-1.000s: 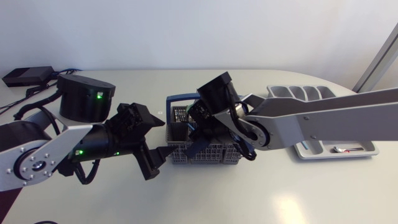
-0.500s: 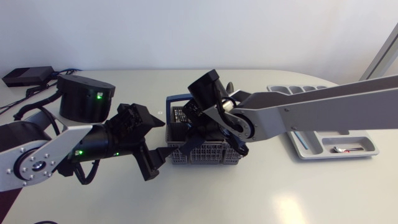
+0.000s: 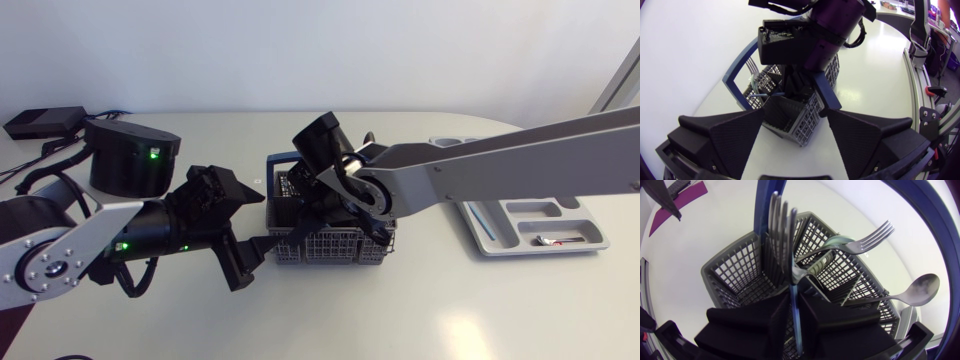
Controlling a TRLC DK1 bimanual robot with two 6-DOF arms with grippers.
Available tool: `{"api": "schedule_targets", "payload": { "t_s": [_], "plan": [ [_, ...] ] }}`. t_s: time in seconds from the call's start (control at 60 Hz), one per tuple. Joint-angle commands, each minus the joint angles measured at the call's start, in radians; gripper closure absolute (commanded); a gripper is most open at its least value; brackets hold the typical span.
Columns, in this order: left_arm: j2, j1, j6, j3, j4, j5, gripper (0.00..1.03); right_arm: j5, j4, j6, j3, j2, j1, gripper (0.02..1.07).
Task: Sort the cutlery from the basket into the organizer compartments.
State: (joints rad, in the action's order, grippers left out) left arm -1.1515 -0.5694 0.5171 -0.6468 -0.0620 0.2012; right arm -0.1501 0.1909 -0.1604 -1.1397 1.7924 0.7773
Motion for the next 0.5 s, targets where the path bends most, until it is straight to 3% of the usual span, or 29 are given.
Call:
{"api": "schedule_targets", "payload": {
  "t_s": [0.0,0.483],
  "plan": [
    [0.015,0.005,0.011,0.026,-0.009,0.004,0.16,0.009,0.051,-0.011,0.02,0.055,0.007,0.99],
    [0.015,-0.001,0.004,0.022,-0.006,0.004,0.16,0.003,-0.011,-0.067,0.146,-0.076,0.019,1.01]
  ]
}}
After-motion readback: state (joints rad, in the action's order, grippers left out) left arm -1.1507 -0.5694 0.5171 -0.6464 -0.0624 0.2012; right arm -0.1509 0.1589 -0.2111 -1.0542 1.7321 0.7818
